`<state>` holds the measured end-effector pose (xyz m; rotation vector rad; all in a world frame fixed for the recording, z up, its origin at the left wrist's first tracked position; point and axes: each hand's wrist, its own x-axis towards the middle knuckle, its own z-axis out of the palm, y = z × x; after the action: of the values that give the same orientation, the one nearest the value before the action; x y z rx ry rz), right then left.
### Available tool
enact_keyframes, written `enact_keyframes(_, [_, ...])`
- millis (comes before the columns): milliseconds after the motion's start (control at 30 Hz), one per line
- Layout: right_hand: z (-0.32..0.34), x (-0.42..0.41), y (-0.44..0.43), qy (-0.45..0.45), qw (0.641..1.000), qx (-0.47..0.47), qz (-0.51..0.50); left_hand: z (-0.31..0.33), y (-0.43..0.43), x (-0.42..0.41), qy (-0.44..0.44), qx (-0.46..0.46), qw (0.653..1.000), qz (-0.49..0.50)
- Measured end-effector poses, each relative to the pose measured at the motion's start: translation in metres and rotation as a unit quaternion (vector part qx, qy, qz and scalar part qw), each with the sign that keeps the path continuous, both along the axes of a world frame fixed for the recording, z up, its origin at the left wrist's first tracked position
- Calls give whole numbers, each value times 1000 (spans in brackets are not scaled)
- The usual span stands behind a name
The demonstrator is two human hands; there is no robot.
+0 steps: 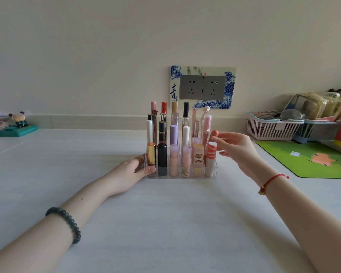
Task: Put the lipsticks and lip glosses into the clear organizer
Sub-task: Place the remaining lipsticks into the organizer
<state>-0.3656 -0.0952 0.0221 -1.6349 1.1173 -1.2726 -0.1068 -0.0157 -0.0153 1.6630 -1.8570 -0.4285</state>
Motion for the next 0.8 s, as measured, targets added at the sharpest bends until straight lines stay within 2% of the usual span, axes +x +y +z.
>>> enact_keyframes(433, [4, 5, 0, 49, 997, -60, 2, -1, 0, 1, -3, -2, 1000, 2])
enact_keyframes(800, [3, 1, -1, 59, 996, -59, 15, -3, -2, 2, -1, 2, 1000, 5])
